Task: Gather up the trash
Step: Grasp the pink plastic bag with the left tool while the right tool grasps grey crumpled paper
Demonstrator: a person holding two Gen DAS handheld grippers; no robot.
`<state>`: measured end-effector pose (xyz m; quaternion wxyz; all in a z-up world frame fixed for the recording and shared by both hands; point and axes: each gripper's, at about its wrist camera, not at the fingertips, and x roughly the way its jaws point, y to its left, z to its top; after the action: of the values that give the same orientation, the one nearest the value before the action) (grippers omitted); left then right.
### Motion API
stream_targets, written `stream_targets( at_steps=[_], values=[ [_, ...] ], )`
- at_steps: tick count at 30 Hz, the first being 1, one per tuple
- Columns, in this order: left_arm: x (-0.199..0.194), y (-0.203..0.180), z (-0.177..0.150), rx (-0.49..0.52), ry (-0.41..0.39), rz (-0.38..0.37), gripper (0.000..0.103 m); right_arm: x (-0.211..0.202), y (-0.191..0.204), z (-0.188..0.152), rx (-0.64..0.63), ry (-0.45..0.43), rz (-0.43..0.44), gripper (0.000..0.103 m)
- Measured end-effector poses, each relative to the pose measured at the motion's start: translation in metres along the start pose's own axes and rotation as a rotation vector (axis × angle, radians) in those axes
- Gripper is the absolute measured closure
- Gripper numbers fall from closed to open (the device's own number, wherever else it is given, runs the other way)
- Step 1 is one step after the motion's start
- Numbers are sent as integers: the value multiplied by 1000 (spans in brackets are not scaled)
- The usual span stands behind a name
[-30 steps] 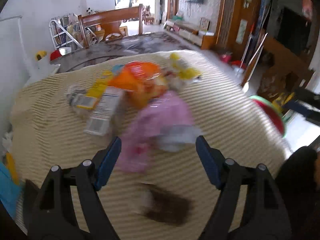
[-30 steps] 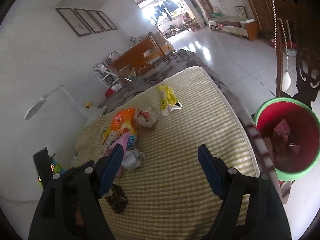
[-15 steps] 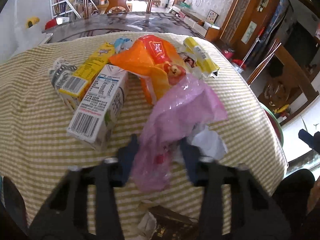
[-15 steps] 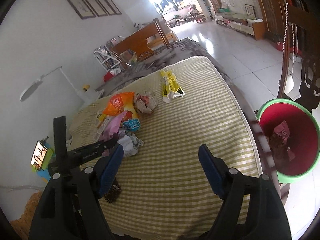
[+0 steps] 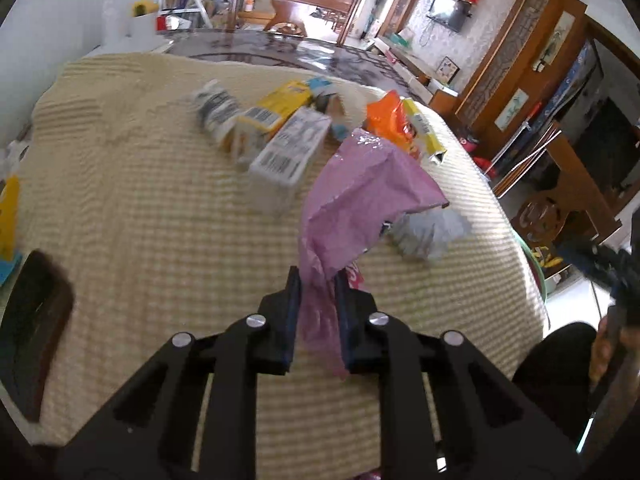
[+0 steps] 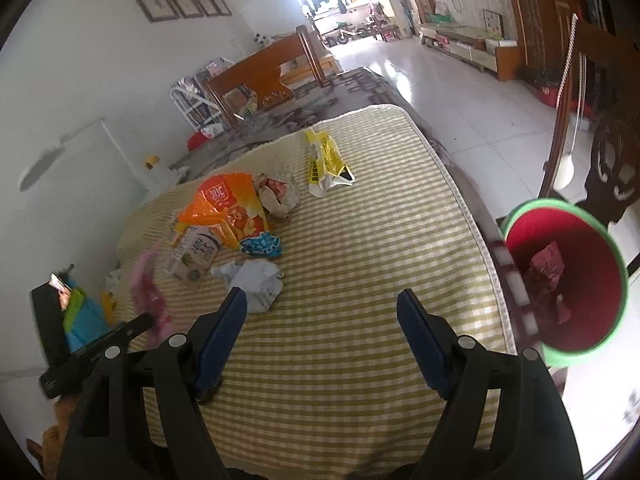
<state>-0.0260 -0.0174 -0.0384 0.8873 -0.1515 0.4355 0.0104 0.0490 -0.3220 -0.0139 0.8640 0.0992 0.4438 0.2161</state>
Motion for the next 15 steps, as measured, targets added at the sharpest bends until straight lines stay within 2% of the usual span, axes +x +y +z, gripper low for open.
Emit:
stream_targets(
  at_steps=[4, 5, 9, 12, 15],
  values=[
    [-7, 5, -11, 17, 6, 42, 86, 25, 23, 10, -60, -5, 29, 28],
    [-8, 6, -13, 21, 5, 53, 86, 32, 27, 11, -66, -1, 43, 24],
    [-9, 12, -19, 10, 8, 68, 86, 82, 52, 16, -120, 101, 89, 22],
    [-8, 20, -19, -23, 4, 57, 87, 109, 61, 13, -162, 169, 75, 22],
    [-5, 20, -20, -42, 0, 51, 87, 127, 65, 13, -163, 200, 77, 22]
  ],
)
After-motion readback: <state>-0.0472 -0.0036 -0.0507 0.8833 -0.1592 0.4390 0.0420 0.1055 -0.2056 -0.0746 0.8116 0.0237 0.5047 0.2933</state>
